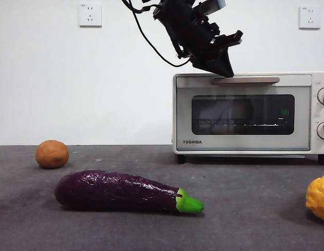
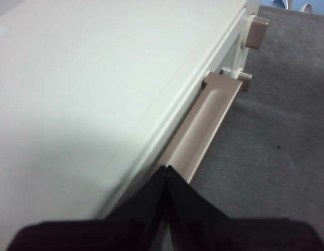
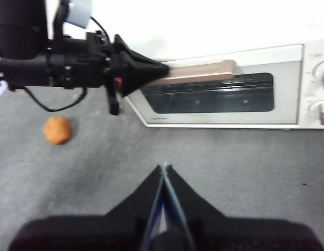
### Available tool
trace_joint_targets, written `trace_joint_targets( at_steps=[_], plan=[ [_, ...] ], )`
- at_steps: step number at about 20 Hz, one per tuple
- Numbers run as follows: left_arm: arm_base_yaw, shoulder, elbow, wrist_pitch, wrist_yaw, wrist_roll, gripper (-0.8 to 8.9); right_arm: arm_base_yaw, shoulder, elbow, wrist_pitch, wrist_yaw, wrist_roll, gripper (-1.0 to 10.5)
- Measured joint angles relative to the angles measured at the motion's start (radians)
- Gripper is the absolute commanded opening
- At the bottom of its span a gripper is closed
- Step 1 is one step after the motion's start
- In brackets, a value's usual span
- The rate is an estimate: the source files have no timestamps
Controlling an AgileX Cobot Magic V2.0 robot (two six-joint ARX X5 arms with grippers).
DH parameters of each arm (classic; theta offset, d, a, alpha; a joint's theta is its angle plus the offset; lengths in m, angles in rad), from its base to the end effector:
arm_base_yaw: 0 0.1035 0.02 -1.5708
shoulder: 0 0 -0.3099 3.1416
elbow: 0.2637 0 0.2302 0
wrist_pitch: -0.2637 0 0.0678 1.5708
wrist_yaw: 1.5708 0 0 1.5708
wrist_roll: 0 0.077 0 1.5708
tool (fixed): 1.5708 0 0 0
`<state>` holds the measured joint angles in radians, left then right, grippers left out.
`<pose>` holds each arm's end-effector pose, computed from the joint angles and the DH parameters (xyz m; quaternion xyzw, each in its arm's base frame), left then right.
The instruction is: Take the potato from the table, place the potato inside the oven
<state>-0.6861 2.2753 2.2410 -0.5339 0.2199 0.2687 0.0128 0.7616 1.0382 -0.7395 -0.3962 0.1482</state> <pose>0.4268 -0.3712 0.3150 0.1798 0.2140 -0.4529 0.8466 0.1170 0.0312 0.3738 0.1141 0.2392 0.1804 0.9472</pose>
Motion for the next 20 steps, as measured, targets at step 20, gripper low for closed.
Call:
trace_joint_targets(
  at_steps=[20],
  plan=[
    [-0.050, -0.013, 0.009, -0.251, 0.047, -0.098, -0.08, 0.000, -0.171, 0.051, -0.108, 0.052, 0.054, 0.0]
  ],
)
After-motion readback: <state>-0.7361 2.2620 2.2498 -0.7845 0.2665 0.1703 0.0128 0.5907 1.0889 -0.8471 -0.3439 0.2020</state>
